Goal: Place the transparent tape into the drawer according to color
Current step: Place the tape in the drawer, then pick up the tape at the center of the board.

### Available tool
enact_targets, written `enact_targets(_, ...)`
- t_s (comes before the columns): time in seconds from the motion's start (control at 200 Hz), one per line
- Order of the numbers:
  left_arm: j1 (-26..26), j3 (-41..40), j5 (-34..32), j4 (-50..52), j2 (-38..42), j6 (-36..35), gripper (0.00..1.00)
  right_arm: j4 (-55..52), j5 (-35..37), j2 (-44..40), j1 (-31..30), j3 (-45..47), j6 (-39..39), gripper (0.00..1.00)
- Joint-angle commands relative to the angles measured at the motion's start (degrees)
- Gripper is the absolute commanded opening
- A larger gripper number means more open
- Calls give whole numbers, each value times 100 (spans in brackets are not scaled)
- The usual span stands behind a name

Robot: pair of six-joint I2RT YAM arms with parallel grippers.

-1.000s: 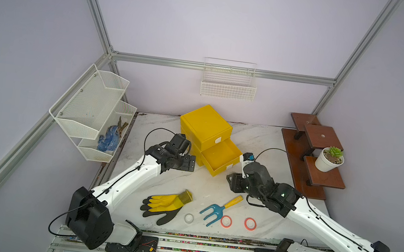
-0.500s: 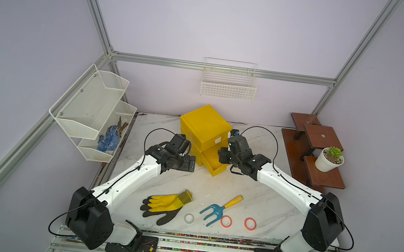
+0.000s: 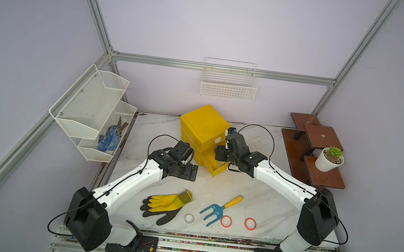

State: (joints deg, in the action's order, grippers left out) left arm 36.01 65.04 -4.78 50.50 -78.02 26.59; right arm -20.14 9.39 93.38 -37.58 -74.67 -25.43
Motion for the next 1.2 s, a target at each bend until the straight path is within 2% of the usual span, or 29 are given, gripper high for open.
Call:
enact_targets(0.0,311,-56,56,451,229,113,100,254,80,-558,39,416,-157,65)
enact_targets(0.225,1081,-363,688,997,463,179,97,515,177,-1342,100,1343,-344,65)
enact_targets(0.4,1914,-554,723,1059,182,324,90,505,162,-1529,151,1621,-346,64)
enact_targets(0.51,2240,-558,660,1021,20,323,86,433,128,-1566,174,1618,-318,65)
enact_targets(0.635,2305,-640,776,829,-233,186,81,324,129,-1605,190,1541,-240,65)
enact_targets(0.905,2305,-694,716,416,-1008,66,78,125,222,-1763,280,1568,-184,65)
enact_targets(1.195,2305,-956,374,356,-1224,445,74,133,195,-1842,368,1564,-175,65)
